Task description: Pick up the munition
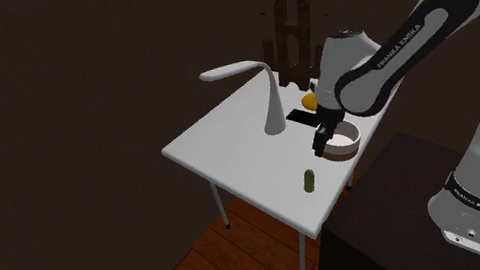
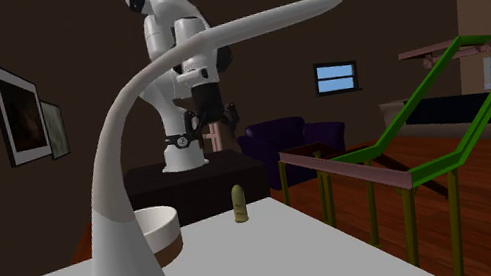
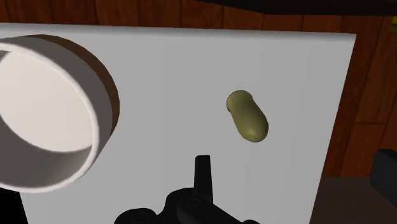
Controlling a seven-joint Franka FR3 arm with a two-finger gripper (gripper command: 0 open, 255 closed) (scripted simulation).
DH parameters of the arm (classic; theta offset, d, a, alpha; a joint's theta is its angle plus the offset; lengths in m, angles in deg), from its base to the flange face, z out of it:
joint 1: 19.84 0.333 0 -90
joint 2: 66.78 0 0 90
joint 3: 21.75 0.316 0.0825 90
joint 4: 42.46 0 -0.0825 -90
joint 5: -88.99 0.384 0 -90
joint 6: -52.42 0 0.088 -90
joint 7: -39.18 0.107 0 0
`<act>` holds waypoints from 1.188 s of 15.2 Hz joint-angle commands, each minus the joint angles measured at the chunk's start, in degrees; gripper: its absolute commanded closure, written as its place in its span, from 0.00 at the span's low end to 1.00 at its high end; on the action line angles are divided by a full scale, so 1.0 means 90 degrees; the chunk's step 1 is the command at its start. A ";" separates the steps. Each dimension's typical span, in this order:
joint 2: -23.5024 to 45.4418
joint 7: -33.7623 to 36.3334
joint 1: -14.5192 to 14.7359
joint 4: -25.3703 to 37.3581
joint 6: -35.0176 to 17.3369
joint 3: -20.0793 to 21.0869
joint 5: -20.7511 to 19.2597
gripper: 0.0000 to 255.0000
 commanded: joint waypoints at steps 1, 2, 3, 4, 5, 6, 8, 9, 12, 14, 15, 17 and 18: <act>0.0661 -0.0037 0.0043 0.0054 -0.0733 0.0073 -0.0027 0.00; 0.1020 -0.0041 0.0048 0.0100 -0.1093 0.0108 -0.0068 0.00; 0.1384 -0.0022 0.0042 0.0159 -0.1445 0.0142 -0.0145 0.00; 0.1751 0.0043 0.0032 0.0232 -0.1786 0.0162 -0.0284 0.00; 0.2119 0.0178 0.0034 0.0316 -0.2114 0.0144 -0.0518 0.00; 0.2485 0.0364 0.0146 0.0416 -0.2425 0.0001 -0.0815 0.00; 0.3205 0.0687 0.0558 0.0657 -0.2994 -0.0448 -0.1313 0.00; 0.3253 0.0619 0.0622 0.0674 -0.3030 -0.0485 -0.1226 0.00; 0.3650 0.0591 0.0690 0.0769 -0.3333 -0.0544 -0.1186 0.00; 0.3915 0.0588 0.0716 0.0840 -0.3527 -0.0567 -0.1180 0.00; 0.4047 0.0586 0.0726 0.0879 -0.3621 -0.0576 -0.1176 0.00; 0.4256 0.0584 0.0740 0.0942 -0.3766 -0.0588 -0.1172 0.00; 0.4256 0.0584 0.0740 0.0942 -0.3766 -0.0589 -0.1172 0.00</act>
